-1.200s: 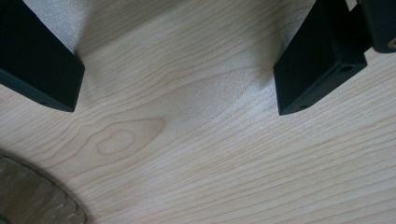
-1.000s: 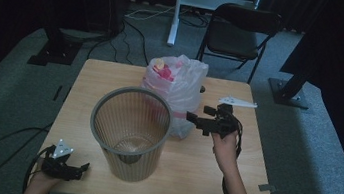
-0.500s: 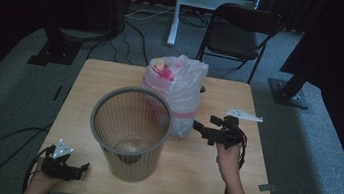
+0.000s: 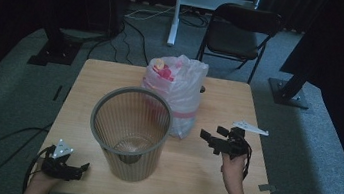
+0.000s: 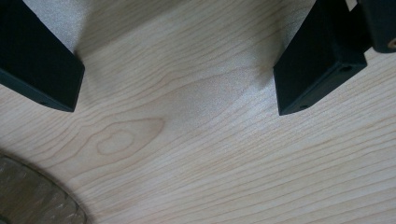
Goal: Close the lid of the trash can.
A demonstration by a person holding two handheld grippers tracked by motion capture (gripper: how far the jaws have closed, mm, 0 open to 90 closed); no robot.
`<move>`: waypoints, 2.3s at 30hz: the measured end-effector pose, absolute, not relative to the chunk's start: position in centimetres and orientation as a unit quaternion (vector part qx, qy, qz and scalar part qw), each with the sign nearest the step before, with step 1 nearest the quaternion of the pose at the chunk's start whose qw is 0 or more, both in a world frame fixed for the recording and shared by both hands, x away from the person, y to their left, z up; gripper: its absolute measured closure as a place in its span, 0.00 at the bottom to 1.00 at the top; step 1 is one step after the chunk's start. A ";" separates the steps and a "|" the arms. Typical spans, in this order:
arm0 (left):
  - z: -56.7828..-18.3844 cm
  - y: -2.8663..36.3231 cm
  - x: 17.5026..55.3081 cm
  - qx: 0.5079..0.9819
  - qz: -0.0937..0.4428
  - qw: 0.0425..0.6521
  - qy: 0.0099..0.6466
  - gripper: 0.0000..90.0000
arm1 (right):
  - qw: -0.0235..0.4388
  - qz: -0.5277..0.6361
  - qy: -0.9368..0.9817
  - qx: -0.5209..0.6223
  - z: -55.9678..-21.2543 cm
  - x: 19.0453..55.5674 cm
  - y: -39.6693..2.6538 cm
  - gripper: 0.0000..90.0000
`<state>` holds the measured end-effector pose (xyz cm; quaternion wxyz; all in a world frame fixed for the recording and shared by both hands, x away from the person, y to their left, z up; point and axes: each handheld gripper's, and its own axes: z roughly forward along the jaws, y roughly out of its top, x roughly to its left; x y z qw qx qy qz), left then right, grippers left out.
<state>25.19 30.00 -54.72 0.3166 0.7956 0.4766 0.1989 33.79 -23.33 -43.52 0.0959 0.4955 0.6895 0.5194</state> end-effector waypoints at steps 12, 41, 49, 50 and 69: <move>-54.7 30.0 25.2 0.796 0.199 0.317 0.477 0.02 | 0.110 0.498 0.687 0.517 -46.4 32.8 -25.2 0.15; -54.7 30.0 25.2 0.795 0.198 0.318 0.478 0.02 | 0.111 0.459 0.691 0.547 -50.8 30.2 -29.6 0.15; -54.7 30.1 25.2 0.794 0.198 0.319 0.478 0.02 | 0.119 0.447 0.695 0.550 -51.6 29.6 -30.6 0.15; -54.7 30.0 25.2 0.793 0.198 0.320 0.479 0.02 | 0.122 0.446 0.696 0.549 -51.7 29.5 -30.7 0.15; -54.7 30.0 25.2 0.796 0.199 0.316 0.476 0.02 | 0.176 0.402 0.697 0.567 -54.0 27.0 -33.2 0.14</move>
